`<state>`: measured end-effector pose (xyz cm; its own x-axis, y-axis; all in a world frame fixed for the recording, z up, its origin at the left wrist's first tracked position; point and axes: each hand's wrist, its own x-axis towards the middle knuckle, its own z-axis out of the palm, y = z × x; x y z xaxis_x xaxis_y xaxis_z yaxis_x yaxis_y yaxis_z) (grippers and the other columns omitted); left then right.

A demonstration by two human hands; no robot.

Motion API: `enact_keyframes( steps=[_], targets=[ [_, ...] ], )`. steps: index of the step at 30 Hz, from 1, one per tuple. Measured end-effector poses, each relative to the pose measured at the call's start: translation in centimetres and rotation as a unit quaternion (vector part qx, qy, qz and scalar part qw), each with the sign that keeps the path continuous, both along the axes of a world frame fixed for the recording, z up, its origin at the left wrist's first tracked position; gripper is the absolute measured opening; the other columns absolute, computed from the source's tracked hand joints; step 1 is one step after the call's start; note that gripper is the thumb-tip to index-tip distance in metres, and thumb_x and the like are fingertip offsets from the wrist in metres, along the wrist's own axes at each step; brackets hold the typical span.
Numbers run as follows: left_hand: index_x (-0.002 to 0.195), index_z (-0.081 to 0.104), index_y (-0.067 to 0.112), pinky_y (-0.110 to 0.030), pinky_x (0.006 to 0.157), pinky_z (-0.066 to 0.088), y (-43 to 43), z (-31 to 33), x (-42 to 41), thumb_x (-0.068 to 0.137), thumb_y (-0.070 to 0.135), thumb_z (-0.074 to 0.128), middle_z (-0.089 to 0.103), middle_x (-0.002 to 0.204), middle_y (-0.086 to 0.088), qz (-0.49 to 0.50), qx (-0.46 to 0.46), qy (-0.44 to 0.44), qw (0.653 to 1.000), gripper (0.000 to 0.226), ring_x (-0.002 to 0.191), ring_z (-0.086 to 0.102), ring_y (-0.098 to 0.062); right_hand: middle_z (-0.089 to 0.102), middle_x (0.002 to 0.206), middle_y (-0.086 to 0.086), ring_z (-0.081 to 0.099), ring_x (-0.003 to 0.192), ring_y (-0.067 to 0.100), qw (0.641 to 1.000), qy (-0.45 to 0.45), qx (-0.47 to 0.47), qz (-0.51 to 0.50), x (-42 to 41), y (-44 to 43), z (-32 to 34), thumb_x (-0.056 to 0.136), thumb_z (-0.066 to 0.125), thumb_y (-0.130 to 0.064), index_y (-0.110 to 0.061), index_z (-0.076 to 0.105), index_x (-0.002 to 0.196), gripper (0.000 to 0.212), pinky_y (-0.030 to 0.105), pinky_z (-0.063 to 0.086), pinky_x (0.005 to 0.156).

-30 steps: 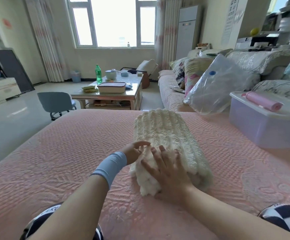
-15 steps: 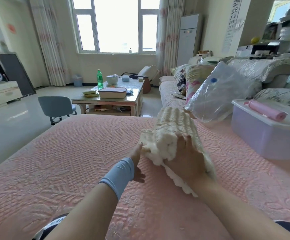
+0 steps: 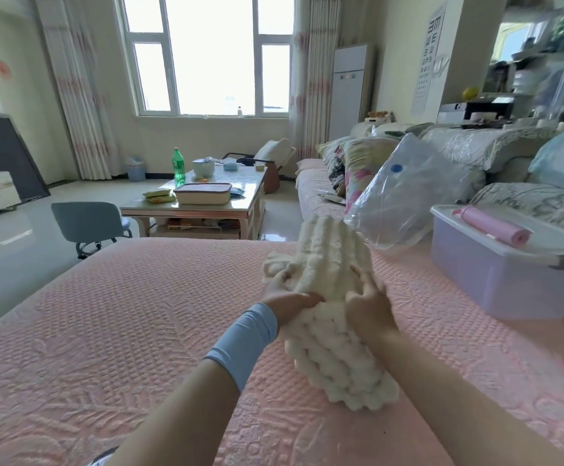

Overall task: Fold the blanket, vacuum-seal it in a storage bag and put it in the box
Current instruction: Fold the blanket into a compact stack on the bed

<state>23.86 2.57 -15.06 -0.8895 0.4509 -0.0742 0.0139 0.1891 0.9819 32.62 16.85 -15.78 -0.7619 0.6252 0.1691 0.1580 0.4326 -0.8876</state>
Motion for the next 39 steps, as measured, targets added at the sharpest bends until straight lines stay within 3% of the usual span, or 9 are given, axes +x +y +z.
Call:
enact_keyframes(
  steps=[8,11,14,17,20,23,31,35,39],
  targets=[
    [0.126,0.053,0.052,-0.025,0.092,0.045,-0.8,3.8,-1.0,0.071,0.027,0.070,0.065,0.120,0.008,0.012,-0.241,0.428,0.871,0.064,0.106,0.061,-0.018,0.042,0.152,-0.008,0.049,0.135,0.014,0.950,0.092,-0.179,0.238,-0.4,-1.5,-2.1,0.093,0.055,0.009,-0.039,0.007,0.159,0.095,0.032,0.052,0.098],
    [0.128,0.055,0.046,-0.013,0.101,0.021,-2.3,1.4,-1.6,0.074,0.031,0.067,0.057,0.133,0.015,-0.018,-0.298,0.507,0.809,0.058,0.124,0.051,-0.010,0.053,0.141,-0.006,0.055,0.121,0.013,0.971,-0.025,-0.046,0.233,-0.8,-2.5,-3.5,0.094,0.058,-0.004,-0.028,0.038,0.149,0.063,0.030,0.052,0.086],
    [0.135,0.045,0.046,-0.018,0.108,0.018,-4.2,-1.4,-2.4,0.074,0.025,0.067,0.049,0.140,0.019,-0.069,-0.405,0.499,0.763,0.068,0.132,0.043,-0.009,0.071,0.106,0.000,0.066,0.100,0.023,0.923,-0.109,0.348,0.127,-0.7,-2.1,-3.0,0.087,0.058,-0.029,-0.025,0.069,0.106,0.022,0.034,0.048,0.083],
    [0.142,0.029,0.045,-0.025,0.110,0.019,-4.4,-2.6,-2.3,0.070,0.021,0.072,0.038,0.148,0.019,-0.126,-0.459,0.484,0.734,0.088,0.137,0.036,-0.010,0.062,0.117,0.003,0.059,0.110,0.028,0.840,0.030,0.538,0.064,-1.5,-1.0,-2.1,0.070,0.076,-0.038,-0.026,0.065,0.115,0.048,0.042,0.046,0.093],
    [0.145,0.020,0.045,-0.029,0.108,0.032,-3.8,-2.2,-1.7,0.069,0.032,0.075,0.040,0.148,0.015,-0.178,-0.502,0.442,0.722,0.095,0.133,0.043,-0.015,-0.002,0.166,0.020,-0.006,0.153,0.037,0.785,-0.072,0.593,0.164,-2.4,1.0,-2.0,0.072,0.076,-0.042,-0.022,0.006,0.161,0.114,0.058,0.003,0.122],
    [0.145,0.023,0.044,-0.030,0.098,0.044,-2.1,-1.4,-0.9,0.079,0.049,0.065,0.054,0.136,0.017,-0.195,-0.505,0.352,0.764,0.079,0.122,0.053,-0.017,-0.020,0.166,0.009,-0.027,0.150,0.026,0.757,-0.210,0.587,0.196,-3.6,2.5,-3.2,0.073,0.078,-0.051,-0.026,-0.042,0.142,0.141,0.056,-0.021,0.117],
    [0.143,0.036,0.028,-0.047,0.107,0.023,1.6,-3.9,-0.7,0.082,0.068,0.042,0.034,0.147,0.001,-0.038,-0.505,0.519,0.688,0.073,0.134,0.026,-0.029,0.018,0.161,0.008,0.015,0.149,0.029,0.791,-0.150,0.560,0.194,-5.8,3.9,-5.2,0.077,0.069,-0.064,-0.017,0.011,0.160,0.111,0.044,0.009,0.121],
    [0.150,-0.015,0.035,-0.068,0.109,-0.010,0.9,-5.6,-1.8,0.050,0.094,0.044,-0.025,0.158,0.001,-0.091,-0.551,0.427,0.712,0.131,0.144,-0.023,-0.040,-0.041,0.155,0.010,-0.033,0.146,0.033,0.754,-0.219,0.586,0.199,-5.7,7.0,-5.9,0.070,0.072,-0.067,-0.042,-0.028,0.150,0.130,0.055,-0.012,0.119],
    [0.150,-0.016,0.037,-0.069,0.111,-0.004,1.5,-5.7,-2.8,0.061,0.072,0.064,-0.017,0.161,0.003,-0.101,-0.574,0.436,0.686,0.124,0.147,-0.010,-0.037,-0.005,0.166,0.020,0.001,0.154,0.035,0.773,-0.209,0.575,0.167,-6.4,7.6,-6.4,0.093,0.058,-0.037,-0.031,-0.021,0.155,0.101,0.048,0.016,0.121]
  ],
)
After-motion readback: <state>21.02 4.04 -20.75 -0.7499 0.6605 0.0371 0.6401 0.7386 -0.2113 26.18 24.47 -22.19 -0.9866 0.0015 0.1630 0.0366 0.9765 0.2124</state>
